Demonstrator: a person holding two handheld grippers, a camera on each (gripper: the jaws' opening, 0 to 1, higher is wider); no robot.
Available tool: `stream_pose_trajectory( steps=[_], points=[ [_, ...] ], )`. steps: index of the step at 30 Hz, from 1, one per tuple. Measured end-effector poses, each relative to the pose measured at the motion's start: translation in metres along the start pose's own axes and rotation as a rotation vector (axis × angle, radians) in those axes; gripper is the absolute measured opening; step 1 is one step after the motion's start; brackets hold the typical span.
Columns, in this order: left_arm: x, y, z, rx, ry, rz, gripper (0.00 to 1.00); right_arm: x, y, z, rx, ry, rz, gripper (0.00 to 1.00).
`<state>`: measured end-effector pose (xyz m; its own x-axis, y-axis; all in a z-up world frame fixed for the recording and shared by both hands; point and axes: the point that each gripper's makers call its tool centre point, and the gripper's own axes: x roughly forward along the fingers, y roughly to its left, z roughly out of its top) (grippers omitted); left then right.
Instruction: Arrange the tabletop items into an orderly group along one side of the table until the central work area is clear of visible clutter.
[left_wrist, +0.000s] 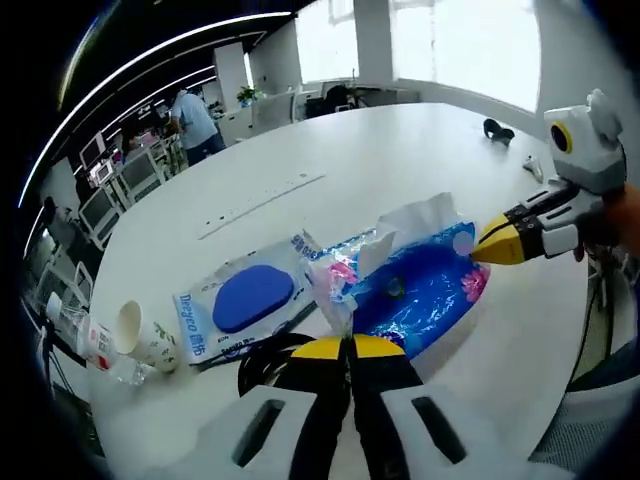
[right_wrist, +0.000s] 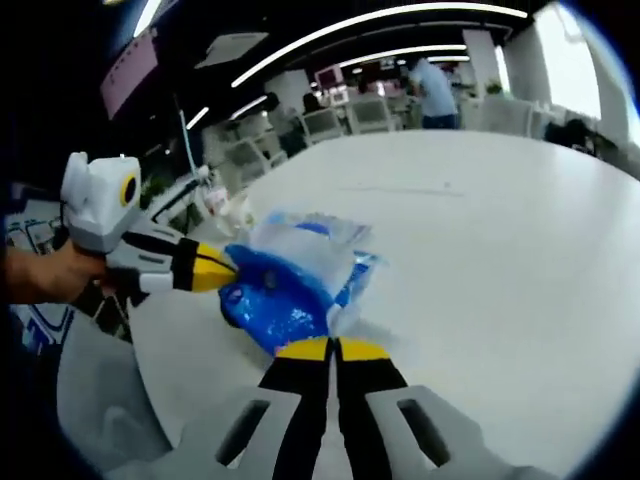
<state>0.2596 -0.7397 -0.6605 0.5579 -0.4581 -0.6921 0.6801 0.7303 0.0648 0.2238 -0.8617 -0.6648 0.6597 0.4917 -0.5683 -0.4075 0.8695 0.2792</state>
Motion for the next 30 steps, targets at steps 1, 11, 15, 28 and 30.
stream_pose_trajectory(
  steps=[1,11,15,28,30],
  points=[
    [0.0,-0.003,0.003,0.0,-0.007,0.005,0.0,-0.002,-0.002,0.0,-0.002,-0.002,0.001,0.0],
    [0.002,-0.02,0.019,-0.004,-0.037,0.029,0.0,-0.018,-0.019,0.008,-0.027,-0.031,0.002,0.0],
    [0.004,-0.024,0.026,0.007,-0.048,0.034,0.0,-0.024,-0.026,0.015,-0.028,-0.056,-0.009,0.0],
    [0.017,-0.036,0.047,0.028,-0.088,0.034,0.0,-0.032,-0.051,0.024,-0.026,-0.1,-0.039,0.0],
    [0.02,-0.037,0.049,0.035,-0.086,0.032,0.0,-0.031,-0.054,0.026,-0.024,-0.098,-0.043,0.0]
  ],
)
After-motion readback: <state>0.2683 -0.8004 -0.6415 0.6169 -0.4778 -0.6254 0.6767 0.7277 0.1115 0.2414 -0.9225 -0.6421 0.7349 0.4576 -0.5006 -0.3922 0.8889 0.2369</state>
